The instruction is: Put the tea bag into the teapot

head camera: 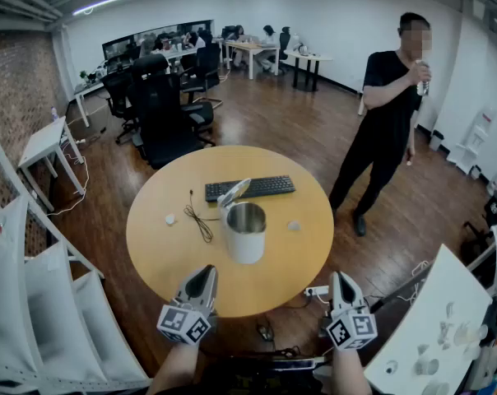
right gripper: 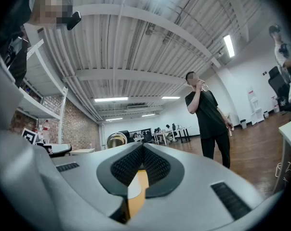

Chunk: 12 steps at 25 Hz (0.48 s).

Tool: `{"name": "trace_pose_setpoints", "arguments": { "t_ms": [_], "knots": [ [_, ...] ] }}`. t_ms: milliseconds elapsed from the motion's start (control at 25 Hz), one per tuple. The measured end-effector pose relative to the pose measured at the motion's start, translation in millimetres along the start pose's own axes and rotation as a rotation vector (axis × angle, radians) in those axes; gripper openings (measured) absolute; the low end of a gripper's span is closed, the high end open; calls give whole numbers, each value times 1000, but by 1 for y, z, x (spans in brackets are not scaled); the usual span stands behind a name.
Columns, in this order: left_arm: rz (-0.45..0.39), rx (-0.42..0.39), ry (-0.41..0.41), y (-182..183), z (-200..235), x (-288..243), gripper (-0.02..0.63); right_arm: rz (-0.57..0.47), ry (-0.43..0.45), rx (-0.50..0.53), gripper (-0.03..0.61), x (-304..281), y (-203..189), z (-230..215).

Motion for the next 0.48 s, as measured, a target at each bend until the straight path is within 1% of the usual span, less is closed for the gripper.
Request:
{"name": "trace_pose_setpoints", "arguments": {
  "t_ms": [120,240,480],
  "knots": [
    [-8,24,-11,0,0,-2,25,7,3,0,2,-6,1,6],
    [-4,24,-17,2,8,-1,25,28,7,10,2,-13,-2,17],
    [1,33,29,1,42,-2,25,52,35,39,2,-42,-5,32]
  ]
}}
Point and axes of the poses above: the fingertips, and each gripper's own axes: x backward along the fingers, z to its left, y out of its top, the point moved 6 cm from there along x, backward along the fingers, and after that the axes turned 4 degrees about -z, right-handed, at the moved point
